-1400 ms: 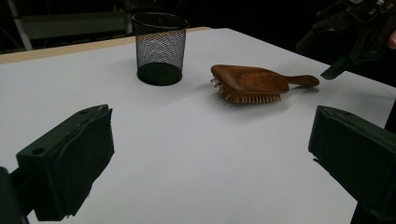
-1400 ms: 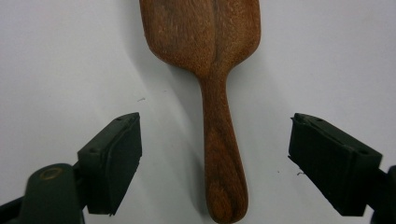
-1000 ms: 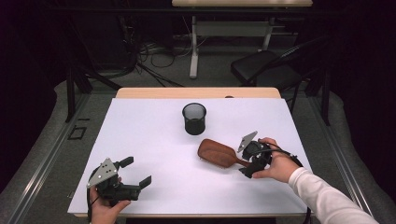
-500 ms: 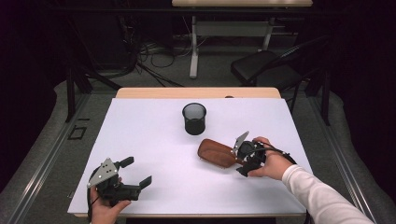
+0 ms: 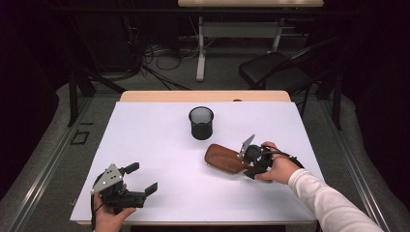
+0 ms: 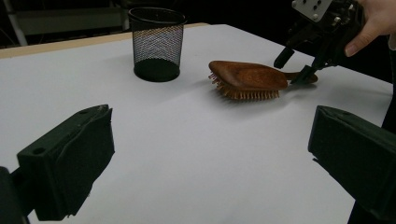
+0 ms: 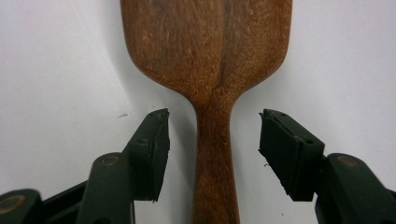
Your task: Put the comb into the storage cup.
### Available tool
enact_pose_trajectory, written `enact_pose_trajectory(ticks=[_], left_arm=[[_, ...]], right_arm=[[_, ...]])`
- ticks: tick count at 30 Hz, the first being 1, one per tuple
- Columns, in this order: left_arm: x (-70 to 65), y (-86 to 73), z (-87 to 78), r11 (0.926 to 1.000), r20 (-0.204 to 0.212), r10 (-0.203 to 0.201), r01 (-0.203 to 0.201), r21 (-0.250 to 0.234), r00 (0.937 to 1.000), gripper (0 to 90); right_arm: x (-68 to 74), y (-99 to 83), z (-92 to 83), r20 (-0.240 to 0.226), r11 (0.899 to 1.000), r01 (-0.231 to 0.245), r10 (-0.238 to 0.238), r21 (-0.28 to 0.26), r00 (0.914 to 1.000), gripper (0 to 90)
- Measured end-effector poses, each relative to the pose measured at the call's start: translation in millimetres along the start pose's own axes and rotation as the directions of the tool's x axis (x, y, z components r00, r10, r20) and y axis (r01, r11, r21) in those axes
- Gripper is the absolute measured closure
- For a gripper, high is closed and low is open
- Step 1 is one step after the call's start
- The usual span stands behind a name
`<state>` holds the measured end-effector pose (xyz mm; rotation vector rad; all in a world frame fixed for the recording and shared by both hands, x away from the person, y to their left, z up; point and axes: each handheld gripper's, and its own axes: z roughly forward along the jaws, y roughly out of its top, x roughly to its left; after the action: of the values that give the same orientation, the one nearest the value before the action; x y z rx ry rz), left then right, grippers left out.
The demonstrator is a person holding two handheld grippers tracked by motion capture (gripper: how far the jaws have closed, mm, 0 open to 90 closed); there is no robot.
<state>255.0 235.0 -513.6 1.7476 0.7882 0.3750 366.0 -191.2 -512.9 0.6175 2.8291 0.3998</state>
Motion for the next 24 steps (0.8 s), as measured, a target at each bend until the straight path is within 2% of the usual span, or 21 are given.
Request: enact_pose_trajectory(ticks=[7, 11, 14, 16, 18, 24], left_arm=[[0.0, -0.1, 0.0, 1.0000, 0.001, 0.000, 0.000, 0.001, 1.0000, 0.3], [0.2, -0.2, 0.0, 1.0000, 0.000, -0.002, 0.002, 0.002, 1.0000, 0.3], [0.3, -0.4, 0.2, 1.0000, -0.001, -0.004, 0.004, 0.001, 1.0000, 0.3], [0.2, -0.4, 0.3, 1.0000, -0.002, -0.003, 0.003, 0.002, 1.0000, 0.4], [0.2, -0.4, 0.5, 1.0000, -0.001, -0.001, 0.001, 0.004, 1.0000, 0.4], [0.4, -0.6, 0.8, 1.0000, 0.000, -0.002, 0.002, 0.005, 1.0000, 0.4]], right_arm=[[-2.0, 1.9, 3.2, 0.016, 1.000, -0.017, 0.017, 0.002, 0.9997, 40.8], [-1.9, 2.6, 5.2, 0.021, 1.000, -0.002, 0.002, 0.008, 0.9998, 40.8], [-2.2, 2.9, 5.3, 0.010, 1.000, -0.001, 0.001, 0.021, 1.0000, 44.9], [-2.6, 2.9, 6.3, -0.020, 1.000, -0.009, 0.010, 0.024, 0.9998, 46.9], [-2.3, 3.1, 7.3, -0.030, 1.000, 0.005, -0.004, 0.030, 0.9995, 48.8], [-0.8, 4.3, 9.9, -0.037, 0.999, 0.008, -0.007, 0.033, 0.9993, 52.8]])
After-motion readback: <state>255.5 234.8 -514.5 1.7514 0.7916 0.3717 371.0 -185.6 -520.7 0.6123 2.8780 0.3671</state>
